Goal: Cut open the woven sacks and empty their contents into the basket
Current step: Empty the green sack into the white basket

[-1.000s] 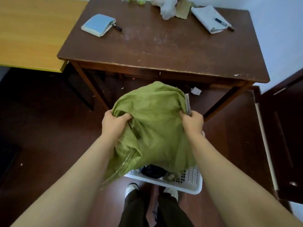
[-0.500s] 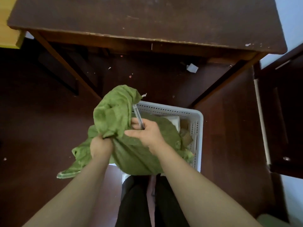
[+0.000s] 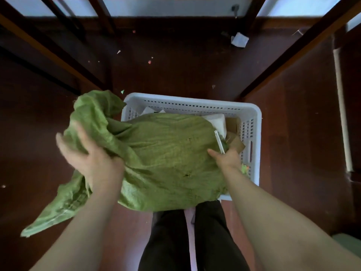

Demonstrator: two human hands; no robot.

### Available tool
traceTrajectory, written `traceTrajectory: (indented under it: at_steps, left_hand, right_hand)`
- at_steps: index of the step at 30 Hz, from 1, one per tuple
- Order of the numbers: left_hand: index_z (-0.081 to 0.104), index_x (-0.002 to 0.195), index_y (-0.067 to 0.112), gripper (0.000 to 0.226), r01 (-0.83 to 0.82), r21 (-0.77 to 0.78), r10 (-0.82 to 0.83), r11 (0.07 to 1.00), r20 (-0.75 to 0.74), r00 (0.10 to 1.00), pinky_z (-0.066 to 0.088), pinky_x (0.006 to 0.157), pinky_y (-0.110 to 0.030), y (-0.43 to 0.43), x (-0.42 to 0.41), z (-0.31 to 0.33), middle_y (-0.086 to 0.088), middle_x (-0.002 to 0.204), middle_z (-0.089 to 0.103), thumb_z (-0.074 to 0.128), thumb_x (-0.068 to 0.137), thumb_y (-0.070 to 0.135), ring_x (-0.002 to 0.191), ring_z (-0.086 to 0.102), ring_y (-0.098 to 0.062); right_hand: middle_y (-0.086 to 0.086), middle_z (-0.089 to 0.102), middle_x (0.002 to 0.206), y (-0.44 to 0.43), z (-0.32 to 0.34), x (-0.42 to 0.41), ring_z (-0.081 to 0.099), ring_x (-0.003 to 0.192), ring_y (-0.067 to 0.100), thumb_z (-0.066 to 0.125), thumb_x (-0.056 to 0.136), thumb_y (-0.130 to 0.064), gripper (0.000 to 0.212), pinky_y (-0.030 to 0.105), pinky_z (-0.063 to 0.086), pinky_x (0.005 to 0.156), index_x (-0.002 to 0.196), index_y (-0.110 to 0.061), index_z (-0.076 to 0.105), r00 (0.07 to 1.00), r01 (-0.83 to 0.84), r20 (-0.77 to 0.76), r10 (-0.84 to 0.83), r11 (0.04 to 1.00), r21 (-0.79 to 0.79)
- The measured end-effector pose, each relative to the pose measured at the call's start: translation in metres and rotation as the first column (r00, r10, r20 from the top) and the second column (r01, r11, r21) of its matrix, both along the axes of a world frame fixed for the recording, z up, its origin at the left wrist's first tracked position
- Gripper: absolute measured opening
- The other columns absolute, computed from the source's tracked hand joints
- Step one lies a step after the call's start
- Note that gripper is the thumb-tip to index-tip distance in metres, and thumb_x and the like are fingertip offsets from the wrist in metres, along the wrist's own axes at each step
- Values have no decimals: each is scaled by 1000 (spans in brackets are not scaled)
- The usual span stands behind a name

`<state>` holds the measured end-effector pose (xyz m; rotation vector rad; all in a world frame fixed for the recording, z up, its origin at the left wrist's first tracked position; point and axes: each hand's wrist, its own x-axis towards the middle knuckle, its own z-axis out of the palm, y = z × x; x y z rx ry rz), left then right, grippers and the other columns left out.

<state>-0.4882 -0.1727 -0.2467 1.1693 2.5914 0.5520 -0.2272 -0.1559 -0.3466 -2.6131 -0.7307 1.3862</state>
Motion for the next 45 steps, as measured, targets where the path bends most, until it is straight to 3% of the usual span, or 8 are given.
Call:
traceTrajectory:
  at_steps: [5,9,15,21,26,31,38,45]
  left_hand:
    - [13,151,29,80,798,-258,-787,545,172,593,-8,118,-36,-6,70,-17,-5,160,11,44,83,58,148,2,-22]
    - [18,151,34,68,757,-424,-654,497,390,648,32,111,-28,-5,83,-59,5,157,25,51,93,49,141,30,-16]
    - [-2,153,21,97,863,-395,-587,313,634,503,14,116,-23,-21,121,-86,-1,161,7,67,86,33,147,13,-14]
    - [1,153,22,91,788,-446,-665,425,436,606,27,106,-22,-12,116,-98,1,159,16,64,88,34,143,23,-13]
    - [49,138,26,48,713,-478,-641,513,339,688,45,95,-34,-6,101,-89,-1,134,55,57,91,23,121,52,-22]
    - [71,105,7,21,454,-245,-331,857,414,848,45,78,-27,10,97,-66,-11,98,71,61,87,5,97,64,-30]
    - [67,88,16,24,-303,31,131,952,857,499,57,74,-23,32,103,34,-2,86,69,53,91,-3,79,66,-14]
    - [68,80,17,25,-223,24,115,974,802,587,52,74,-29,26,105,57,-2,77,66,54,89,-3,78,63,-20]
  right_hand:
    - [19,64,111,3,-11,9,62,98,33,77,79,-32,51,37,51,81,111,3,58,997,59,-51,-60,998,-12]
    - [12,65,110,8,-5,17,59,91,25,69,86,-19,37,29,47,76,118,-3,61,977,201,-112,-181,958,203]
    - [1,68,83,37,2,-15,65,81,19,72,83,-23,10,21,52,77,90,-17,70,950,221,-285,-125,916,336]
    - [-10,64,62,-20,2,12,61,65,8,78,74,-4,22,23,53,66,67,-22,68,894,243,-435,-105,930,275]
    - [7,69,95,-43,-8,39,67,83,22,79,75,-11,43,30,54,71,113,-7,61,931,162,-347,-117,981,105]
    - [6,66,89,-7,4,18,65,88,28,70,81,-20,24,38,53,79,104,-12,66,969,-54,-227,99,979,195]
    - [-2,65,73,15,58,2,62,72,18,73,81,-29,15,34,50,69,76,-18,63,968,44,-241,75,891,453]
    - [3,64,76,21,85,10,63,79,27,69,84,-31,18,37,50,68,83,-15,62,965,-244,6,261,893,380]
